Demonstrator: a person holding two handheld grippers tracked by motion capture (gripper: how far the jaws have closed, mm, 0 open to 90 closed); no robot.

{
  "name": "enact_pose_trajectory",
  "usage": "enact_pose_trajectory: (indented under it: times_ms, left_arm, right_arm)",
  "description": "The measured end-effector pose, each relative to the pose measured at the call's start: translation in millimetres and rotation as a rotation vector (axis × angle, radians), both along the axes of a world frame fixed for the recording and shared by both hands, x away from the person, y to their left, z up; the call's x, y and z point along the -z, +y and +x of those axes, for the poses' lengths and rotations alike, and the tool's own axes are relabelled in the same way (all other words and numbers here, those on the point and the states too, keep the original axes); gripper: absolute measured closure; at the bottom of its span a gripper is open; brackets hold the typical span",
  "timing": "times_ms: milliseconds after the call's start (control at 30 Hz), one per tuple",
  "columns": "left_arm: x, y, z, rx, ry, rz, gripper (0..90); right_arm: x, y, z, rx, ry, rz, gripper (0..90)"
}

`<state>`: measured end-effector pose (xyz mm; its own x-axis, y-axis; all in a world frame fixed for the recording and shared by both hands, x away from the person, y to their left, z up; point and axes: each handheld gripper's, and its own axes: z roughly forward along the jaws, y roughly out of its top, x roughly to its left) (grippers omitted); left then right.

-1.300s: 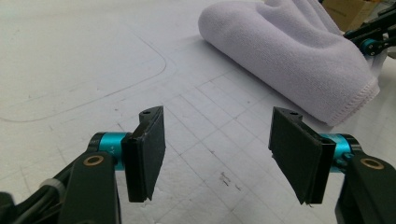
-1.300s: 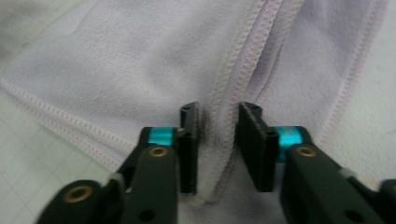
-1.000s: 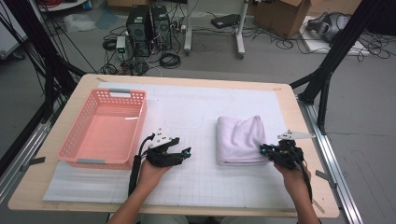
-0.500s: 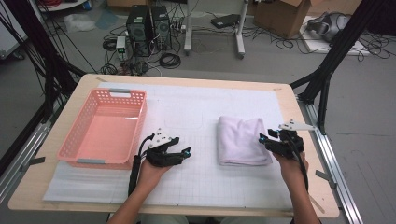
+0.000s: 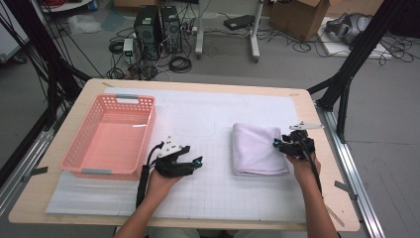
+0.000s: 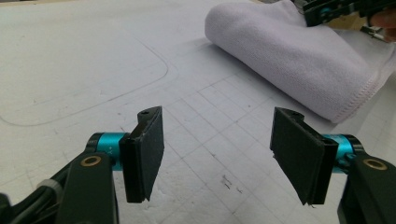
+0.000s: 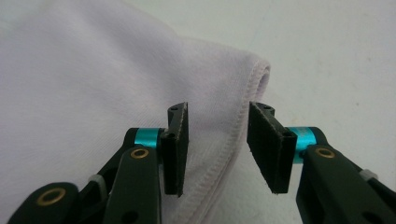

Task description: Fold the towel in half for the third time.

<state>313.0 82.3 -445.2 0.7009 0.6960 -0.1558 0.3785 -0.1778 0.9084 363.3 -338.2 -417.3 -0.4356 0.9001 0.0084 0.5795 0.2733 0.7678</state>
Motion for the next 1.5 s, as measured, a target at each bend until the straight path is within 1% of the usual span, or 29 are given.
enact_pose_trajectory:
  times_ms: [100,133,200,233,267,333,400,433,533,633,733,767,833,867,900,1000,1133,1200,1267,1333,1500]
  left_arm:
    - [0.0,-0.7,-0.1,0.002,-0.002,0.004,34.9]
    - [0.1,-0.9,-0.1,0.002,-0.002,0.004,34.8]
    - [0.1,-0.9,-0.1,0.002,-0.002,0.005,34.6]
    - [0.0,-0.8,-0.2,0.002,-0.002,0.005,34.5]
    - [-0.3,-0.6,-0.2,0.001,-0.003,0.006,34.3]
    - [-1.0,-0.1,-0.3,-0.001,-0.005,0.002,34.2]
    - [-1.5,0.4,-0.6,-0.001,-0.006,0.0,33.8]
    - [-1.5,0.4,-0.6,-0.001,-0.006,0.0,33.4]
    - [-1.8,0.1,-1.0,0.006,-0.008,-0.014,30.7]
    - [-2.5,0.0,-1.4,0.012,-0.009,-0.026,27.3]
    - [-3.1,0.3,-1.8,0.009,-0.009,-0.035,23.3]
    - [-3.4,0.2,-2.1,0.006,-0.01,-0.031,22.8]
    - [-3.7,0.1,-2.4,0.009,-0.013,-0.031,21.7]
    - [-4.0,0.0,-2.7,0.013,-0.015,-0.027,18.4]
    - [-4.0,-0.6,-2.8,0.014,-0.019,-0.028,17.0]
    - [-4.3,-0.9,-3.1,0.021,-0.017,-0.023,17.2]
    - [-4.7,0.3,-2.8,0.017,-0.017,-0.03,17.3]
    - [-4.9,1.0,-3.0,0.016,-0.016,-0.034,17.7]
    - [-5.7,1.7,-3.4,0.02,-0.027,-0.035,18.4]
    - [-6.0,1.9,-3.5,0.02,-0.029,-0.039,18.4]
    - [-4.6,0.9,-2.8,0.02,-0.018,-0.039,18.4]
  right_arm:
    - [-7.2,-3.5,-21.8,-0.056,-0.04,0.049,60.0]
    - [-7.3,-3.4,-29.1,-0.08,-0.041,0.056,60.1]
    - [-3.4,-2.0,-42.0,-0.124,-0.033,0.057,60.1]
    - [-0.3,-0.7,-47.5,-0.144,-0.026,0.05,59.9]
    - [2.7,0.6,-52.1,-0.151,-0.015,0.025,59.7]
    - [8.5,-0.2,-59.2,-0.143,-0.014,0.015,60.2]
    - [12.1,-3.9,-63.3,-0.121,-0.002,-0.031,60.7]
    - [13.3,-6.5,-65.1,-0.108,0.001,-0.035,60.6]
    - [10.8,-13.4,-72.8,-0.096,-0.018,-0.01,58.5]
    - [5.7,-20.8,-83.3,-0.084,-0.056,0.032,49.1]
    - [3.6,-27.9,-91.5,-0.073,-0.095,0.055,39.8]
    - [3.5,-30.1,-93.1,-0.075,-0.107,0.063,36.0]
    - [3.6,-32.6,-94.9,-0.054,-0.132,0.064,24.3]
    - [3.4,-33.9,-95.5,-0.038,-0.141,0.067,20.7]
    - [3.0,-35.3,-95.9,-0.025,-0.156,0.072,19.3]
    - [1.5,-38.6,-96.6,-0.014,-0.175,0.084,18.6]
    - [0.5,-39.9,-97.9,-0.03,-0.187,0.077,18.0]
    - [0.8,-40.3,-98.1,-0.028,-0.186,0.071,17.9]
    - [0.8,-40.2,-98.8,-0.026,-0.186,0.073,17.9]
    - [0.5,-40.3,-99.5,-0.027,-0.188,0.072,17.9]
    - [0.9,-39.0,-99.1,-0.029,-0.183,0.068,17.9]
